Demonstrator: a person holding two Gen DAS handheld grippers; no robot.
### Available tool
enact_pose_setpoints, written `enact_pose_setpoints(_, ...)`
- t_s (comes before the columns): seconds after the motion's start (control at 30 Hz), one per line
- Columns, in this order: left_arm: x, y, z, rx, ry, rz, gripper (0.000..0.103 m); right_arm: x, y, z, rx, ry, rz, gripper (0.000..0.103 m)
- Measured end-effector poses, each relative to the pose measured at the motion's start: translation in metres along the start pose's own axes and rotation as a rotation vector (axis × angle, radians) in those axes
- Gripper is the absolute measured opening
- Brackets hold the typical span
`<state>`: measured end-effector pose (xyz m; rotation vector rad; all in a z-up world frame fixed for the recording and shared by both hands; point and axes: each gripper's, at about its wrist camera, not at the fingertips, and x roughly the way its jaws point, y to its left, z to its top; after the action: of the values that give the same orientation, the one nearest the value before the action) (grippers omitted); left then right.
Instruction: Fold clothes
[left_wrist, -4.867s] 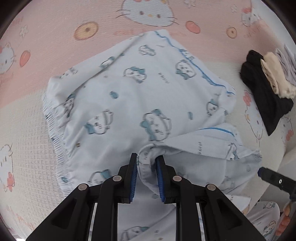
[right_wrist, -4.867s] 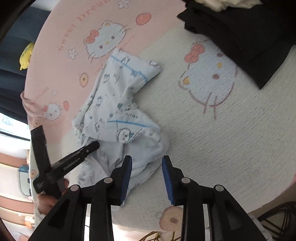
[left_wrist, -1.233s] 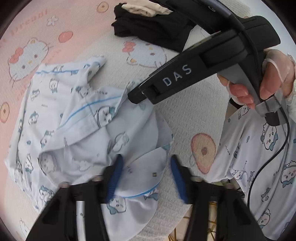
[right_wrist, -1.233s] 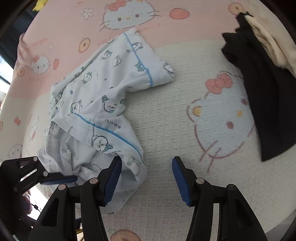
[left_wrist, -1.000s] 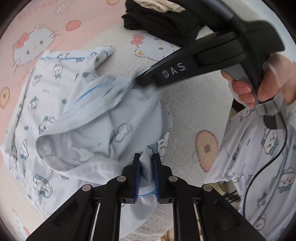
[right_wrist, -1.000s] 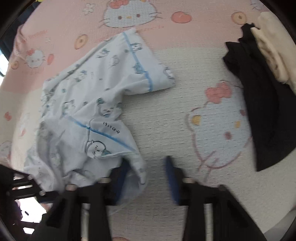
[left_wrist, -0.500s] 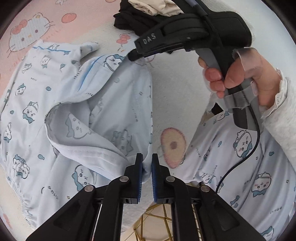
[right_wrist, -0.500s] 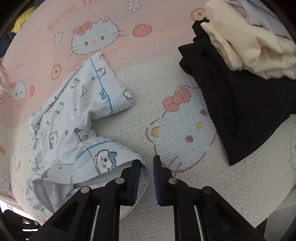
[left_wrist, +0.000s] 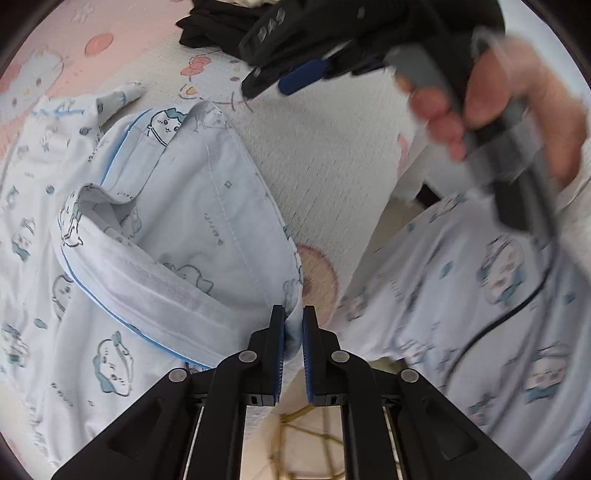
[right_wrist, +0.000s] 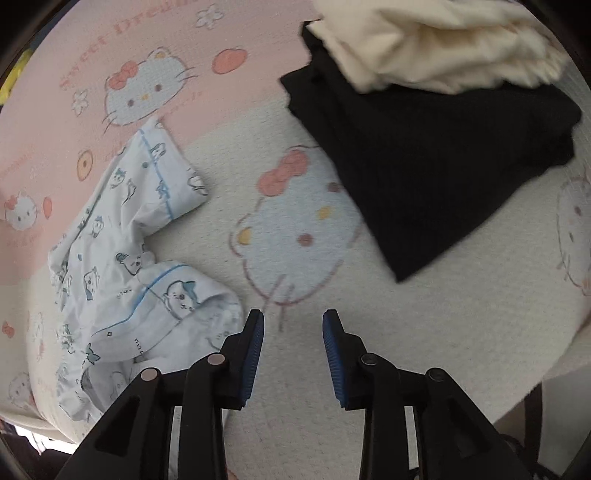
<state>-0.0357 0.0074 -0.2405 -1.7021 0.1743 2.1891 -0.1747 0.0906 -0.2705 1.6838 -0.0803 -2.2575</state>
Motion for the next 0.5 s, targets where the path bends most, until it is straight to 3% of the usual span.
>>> enact_pose_setpoints(0.13, 0.004, -0.016, -0.005, 0.056, -0.027, 0.113, 0.007, -0.016, -0.025, -0.007, 0.129, -0.005, 0.095, 0.035)
enact_pose_setpoints(0.37, -0.020, -0.035, -0.007, 0.050, -0.108, 0.211, 0.013, -0.038, -0.034, -0.020, 0.182, -0.026, 0.116, 0.047)
enact_pose_setpoints(0.4, -0.027, -0.038, -0.008, 0.053, -0.122, 0.218, 0.024, -0.040, -0.034, -0.024, 0.186, -0.025, 0.125, 0.050)
enact_pose_setpoints(0.43, -0.034, -0.039, -0.004, 0.060, -0.138, 0.239, 0.043, -0.041, -0.032, -0.027, 0.191, -0.026, 0.134, 0.052)
enact_pose_setpoints(0.5, -0.047, -0.040, 0.004, 0.075, -0.187, 0.280, 0.053, -0.044, -0.027, -0.032, 0.200, -0.028, 0.152, 0.052)
